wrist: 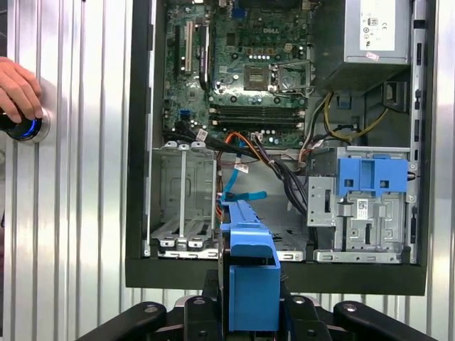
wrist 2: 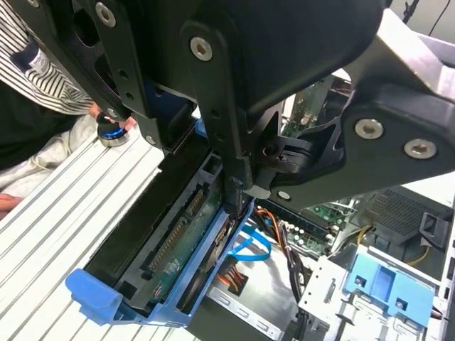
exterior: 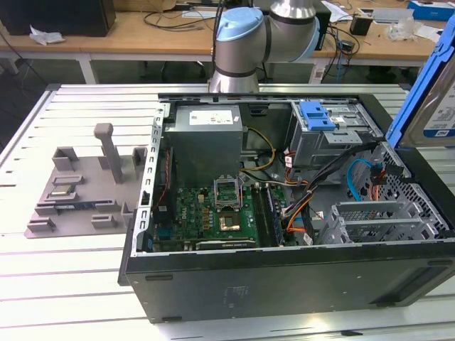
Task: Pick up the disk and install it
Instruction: 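Pick up the disk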
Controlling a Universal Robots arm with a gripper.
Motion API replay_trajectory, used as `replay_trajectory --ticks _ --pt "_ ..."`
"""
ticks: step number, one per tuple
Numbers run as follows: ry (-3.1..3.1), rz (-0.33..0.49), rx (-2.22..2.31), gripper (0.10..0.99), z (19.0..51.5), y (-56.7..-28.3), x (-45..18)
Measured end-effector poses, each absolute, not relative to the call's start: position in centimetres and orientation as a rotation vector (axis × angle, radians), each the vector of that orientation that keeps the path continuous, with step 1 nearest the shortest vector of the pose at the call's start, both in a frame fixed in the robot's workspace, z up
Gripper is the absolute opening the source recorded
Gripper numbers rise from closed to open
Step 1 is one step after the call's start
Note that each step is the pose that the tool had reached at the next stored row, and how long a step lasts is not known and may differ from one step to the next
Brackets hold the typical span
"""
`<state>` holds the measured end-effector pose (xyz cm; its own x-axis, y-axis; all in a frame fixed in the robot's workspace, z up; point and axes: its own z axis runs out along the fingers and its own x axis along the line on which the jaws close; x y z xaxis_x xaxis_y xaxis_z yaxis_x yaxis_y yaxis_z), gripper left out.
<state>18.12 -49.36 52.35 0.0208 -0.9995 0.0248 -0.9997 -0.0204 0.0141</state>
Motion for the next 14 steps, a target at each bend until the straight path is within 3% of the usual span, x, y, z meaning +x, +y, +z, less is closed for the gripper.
replay_trajectory --ticks 8,14 --pt "-2.202 -0.003 2.216 0.369 52.2 -50.6 18.1" --pt "-2.252 -0.085 2.237 0.369 52.1 -50.8 18.0"
